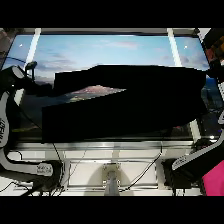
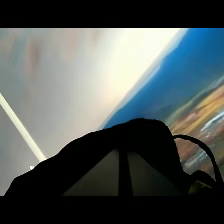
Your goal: Fold the clothes and pants, and hang the long-sleeved shirts on hangers.
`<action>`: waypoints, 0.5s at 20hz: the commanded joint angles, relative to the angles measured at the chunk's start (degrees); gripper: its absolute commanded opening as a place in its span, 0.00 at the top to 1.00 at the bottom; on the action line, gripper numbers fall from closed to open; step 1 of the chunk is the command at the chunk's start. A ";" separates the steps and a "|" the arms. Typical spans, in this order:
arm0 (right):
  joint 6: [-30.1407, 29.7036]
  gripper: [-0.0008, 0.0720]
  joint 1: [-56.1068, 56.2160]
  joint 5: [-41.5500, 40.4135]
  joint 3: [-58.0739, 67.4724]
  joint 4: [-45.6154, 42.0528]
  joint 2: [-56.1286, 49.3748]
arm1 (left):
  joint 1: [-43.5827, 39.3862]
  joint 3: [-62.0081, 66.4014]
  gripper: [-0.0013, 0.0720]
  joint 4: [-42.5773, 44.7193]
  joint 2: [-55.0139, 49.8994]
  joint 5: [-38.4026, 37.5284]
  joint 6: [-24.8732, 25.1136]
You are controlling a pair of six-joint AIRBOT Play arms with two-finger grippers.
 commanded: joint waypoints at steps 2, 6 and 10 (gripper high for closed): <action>-0.13 0.97 0.44 4.15 0.07 -5.75 -0.17 | 0.07 -3.76 0.98 6.67 0.17 -0.87 -0.59; -3.61 0.97 0.11 13.88 0.07 -12.02 -0.15 | 0.09 -5.25 0.98 10.25 0.17 0.04 -0.61; -4.87 0.97 -0.15 15.34 0.07 -13.70 -0.15 | 0.57 -6.62 0.98 11.10 0.17 0.98 -0.63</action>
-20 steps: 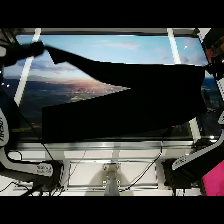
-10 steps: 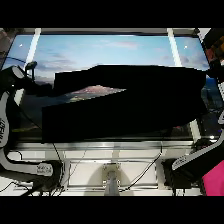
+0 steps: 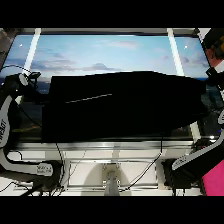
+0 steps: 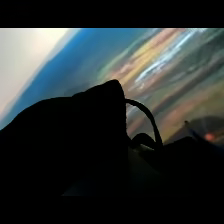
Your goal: Fold the clothes and pants, and hang the long-sleeved shirts on hangers.
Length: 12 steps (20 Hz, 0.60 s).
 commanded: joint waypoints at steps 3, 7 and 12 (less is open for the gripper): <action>-0.94 0.97 0.81 -4.59 0.07 -0.63 -0.02 | 0.42 -1.05 0.98 1.53 -0.09 1.79 -1.03; 3.30 0.97 3.17 -19.78 0.07 -0.24 -0.02 | 0.39 -1.01 0.98 1.51 -0.04 5.81 -4.50; 3.28 0.13 4.79 -26.80 1.77 1.79 0.04 | 0.07 -0.83 0.42 0.63 0.35 6.99 -9.94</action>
